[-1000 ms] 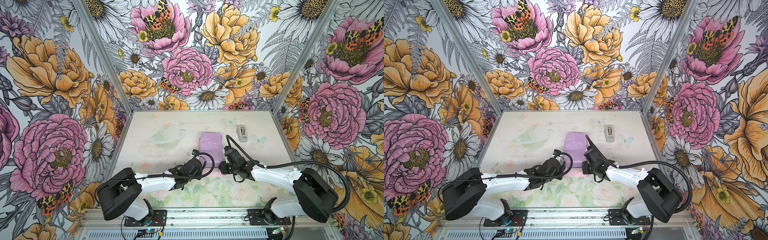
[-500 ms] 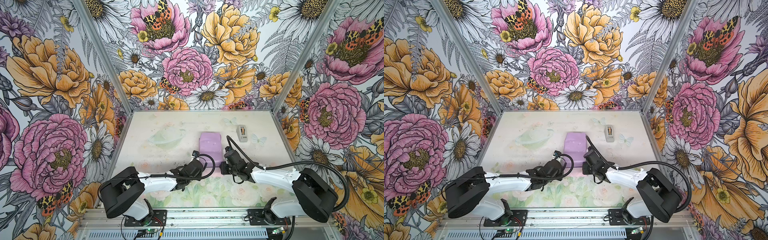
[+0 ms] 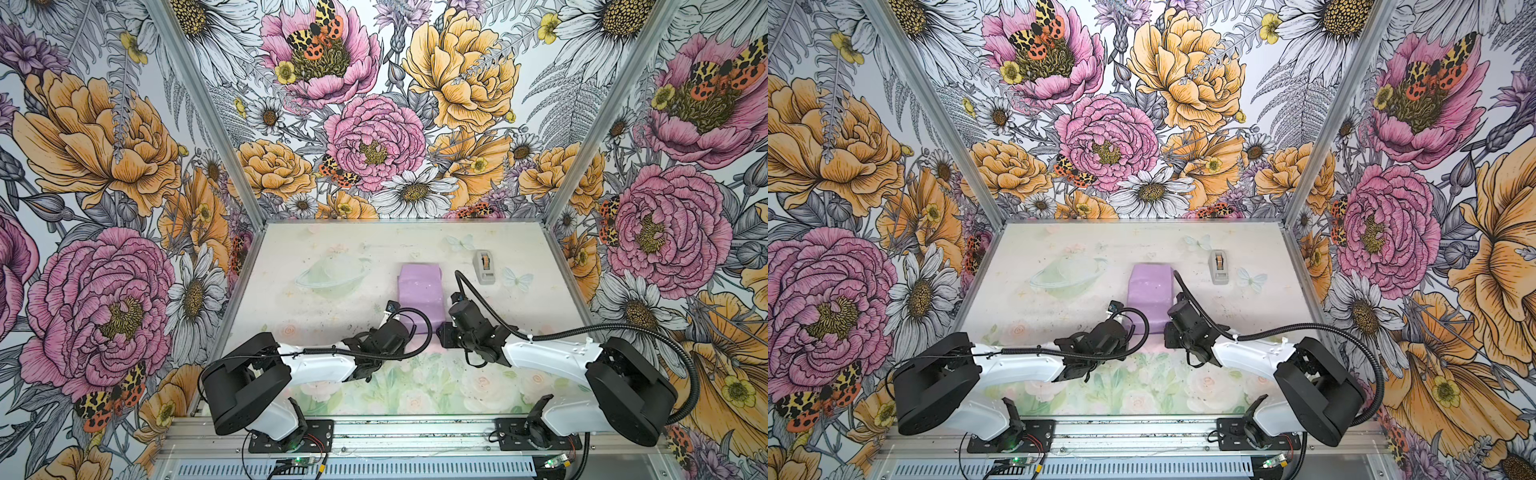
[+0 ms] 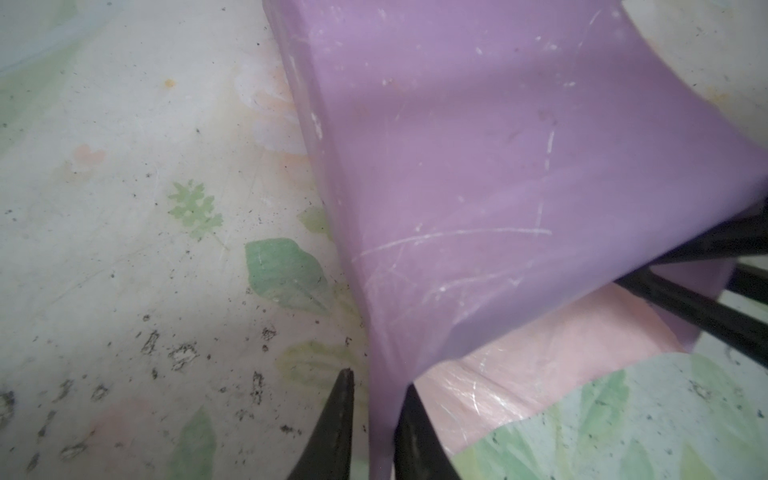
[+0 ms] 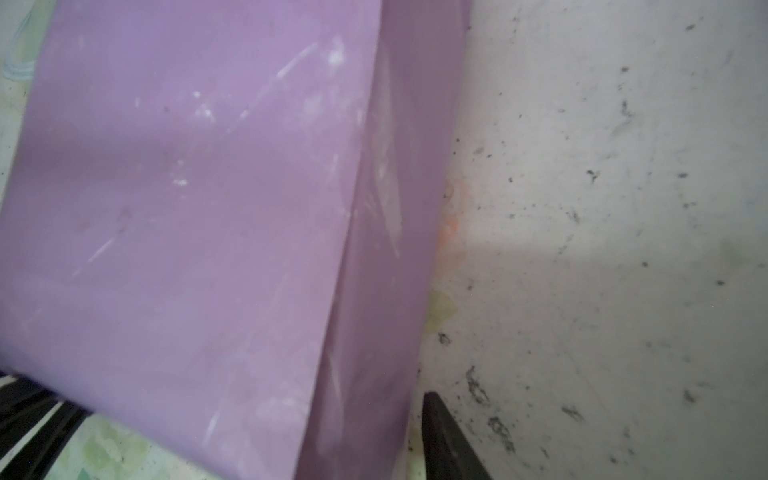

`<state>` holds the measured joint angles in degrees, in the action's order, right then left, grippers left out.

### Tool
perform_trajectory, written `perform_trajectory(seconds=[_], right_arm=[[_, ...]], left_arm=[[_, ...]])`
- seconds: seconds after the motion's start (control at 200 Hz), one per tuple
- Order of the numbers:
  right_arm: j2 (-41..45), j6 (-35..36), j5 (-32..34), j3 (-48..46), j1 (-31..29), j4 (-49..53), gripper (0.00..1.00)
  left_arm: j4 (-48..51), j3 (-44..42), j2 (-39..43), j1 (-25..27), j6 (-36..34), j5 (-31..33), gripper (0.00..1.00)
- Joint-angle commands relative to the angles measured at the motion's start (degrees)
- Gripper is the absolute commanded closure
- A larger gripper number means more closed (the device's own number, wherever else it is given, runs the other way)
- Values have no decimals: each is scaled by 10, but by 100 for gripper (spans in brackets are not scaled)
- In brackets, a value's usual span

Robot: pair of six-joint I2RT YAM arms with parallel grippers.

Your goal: Wrap the gift box in paper

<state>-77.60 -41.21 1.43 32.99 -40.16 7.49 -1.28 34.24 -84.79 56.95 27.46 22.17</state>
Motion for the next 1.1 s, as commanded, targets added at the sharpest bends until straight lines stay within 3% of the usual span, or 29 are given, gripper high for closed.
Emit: perform_trajectory(seconds=[0.0, 0.135, 0.275, 0.455, 0.565, 0.65, 0.826, 1.096], right_arm=[[54, 9, -20, -4, 0, 30, 56], [96, 23, -66, -5, 24, 56, 51], [73, 39, -88, 18, 40, 66, 51], [11, 58, -83, 47, 40, 64, 54], [-7, 66, -58, 54, 39, 64, 61], [-12, 75, -43, 57, 40, 61, 69], [-13, 77, -41, 54, 39, 54, 74], [-17, 72, -47, 46, 38, 39, 76]], left_arm=[[5, 11, 2, 4, -1, 19, 82], [7, 8, 4, 4, -1, 18, 84], [8, 9, 3, 5, -2, 17, 85], [13, 14, -2, 5, -4, 16, 86], [17, 17, 0, 7, -6, 15, 85], [21, 20, 7, 7, -5, 11, 79], [25, 24, 32, 7, -5, 5, 61], [0, 27, 32, 7, -14, -19, 52]])
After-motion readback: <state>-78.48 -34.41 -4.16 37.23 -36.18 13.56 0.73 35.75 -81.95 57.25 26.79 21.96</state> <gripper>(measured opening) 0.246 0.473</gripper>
